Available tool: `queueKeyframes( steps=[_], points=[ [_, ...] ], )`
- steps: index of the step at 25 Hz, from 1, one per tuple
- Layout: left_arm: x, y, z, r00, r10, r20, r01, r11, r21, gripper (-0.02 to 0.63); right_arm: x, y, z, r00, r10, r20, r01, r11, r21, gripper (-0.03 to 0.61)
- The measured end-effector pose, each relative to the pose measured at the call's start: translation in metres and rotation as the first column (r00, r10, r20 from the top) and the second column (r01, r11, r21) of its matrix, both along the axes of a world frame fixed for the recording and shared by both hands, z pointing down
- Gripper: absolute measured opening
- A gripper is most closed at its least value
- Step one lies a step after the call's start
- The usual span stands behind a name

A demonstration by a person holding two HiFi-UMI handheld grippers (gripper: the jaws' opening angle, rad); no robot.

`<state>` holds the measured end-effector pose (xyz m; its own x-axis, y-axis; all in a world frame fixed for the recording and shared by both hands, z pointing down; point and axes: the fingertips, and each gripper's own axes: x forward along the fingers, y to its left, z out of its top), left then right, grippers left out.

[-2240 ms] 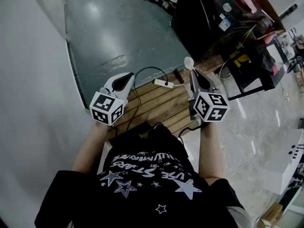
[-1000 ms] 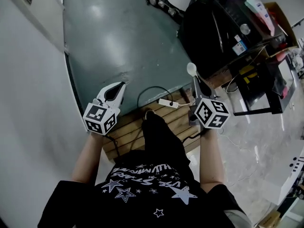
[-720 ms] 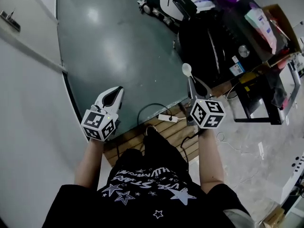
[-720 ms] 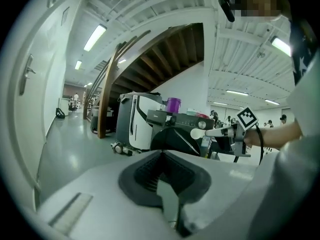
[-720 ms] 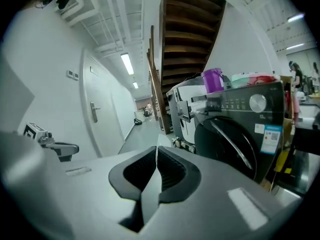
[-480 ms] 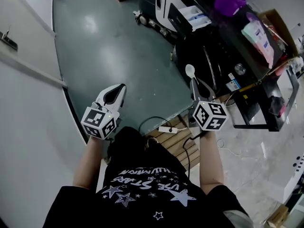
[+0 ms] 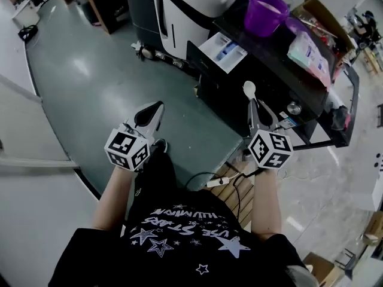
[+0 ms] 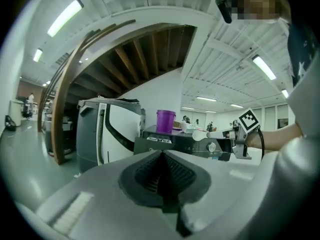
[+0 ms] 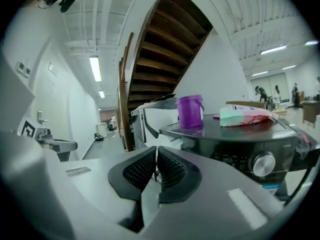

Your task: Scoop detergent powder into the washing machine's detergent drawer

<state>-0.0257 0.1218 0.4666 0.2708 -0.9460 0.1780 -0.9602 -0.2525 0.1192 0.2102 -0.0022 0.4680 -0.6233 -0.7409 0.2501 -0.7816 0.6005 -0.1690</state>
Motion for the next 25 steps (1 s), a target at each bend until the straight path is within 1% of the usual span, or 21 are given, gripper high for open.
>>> queueKeyframes(
  steps=[3,6,8,11,13,15,17,21,25],
  points=[
    [-0.038,-0.068,-0.018,0.993,0.12,-0.019,-0.119,0.993,0.026,0.001,-0.024,-0.033,-0.022,0.991,0.131,0.0,-0.131,0.991,0.019,0.035],
    [-0.069,-0.123,-0.03,0.974,0.22,-0.055,-0.219,0.976,0.013,0.001,-0.05,-0.063,-0.043,0.973,0.231,0.006,-0.231,0.973,0.014,0.035],
    [-0.08,-0.151,-0.036,0.953,0.296,-0.065,-0.297,0.955,-0.01,0.001,-0.063,-0.079,-0.061,0.958,0.287,0.012,-0.287,0.958,0.019,0.035],
    [-0.082,-0.183,-0.052,0.909,0.412,-0.066,-0.414,0.91,-0.011,0.001,-0.071,-0.099,-0.087,0.93,0.367,0.009,-0.367,0.93,0.034,0.035],
    [-0.08,-0.2,-0.06,0.882,0.466,-0.061,-0.468,0.884,-0.009,0.001,-0.071,-0.106,-0.098,0.913,0.408,-0.002,-0.408,0.912,0.035,0.035],
    [-0.078,-0.215,-0.066,0.867,0.494,-0.067,-0.496,0.869,-0.008,0.001,-0.068,-0.112,-0.109,0.9,0.435,-0.019,-0.434,0.9,0.042,0.035],
    [-0.075,-0.23,-0.072,0.857,0.509,-0.077,-0.511,0.86,-0.006,0.001,-0.064,-0.119,-0.121,0.892,0.449,-0.04,-0.447,0.893,0.059,0.035],
    [-0.064,-0.258,-0.079,0.841,0.534,-0.083,-0.536,0.844,-0.003,0.001,-0.055,-0.143,-0.147,0.89,0.447,-0.091,-0.438,0.893,0.108,0.035],
    [-0.053,-0.286,-0.086,0.835,0.547,-0.065,-0.548,0.836,0.004,0.001,-0.047,-0.187,-0.171,0.896,0.428,-0.115,-0.408,0.898,0.167,0.035]
  ],
)
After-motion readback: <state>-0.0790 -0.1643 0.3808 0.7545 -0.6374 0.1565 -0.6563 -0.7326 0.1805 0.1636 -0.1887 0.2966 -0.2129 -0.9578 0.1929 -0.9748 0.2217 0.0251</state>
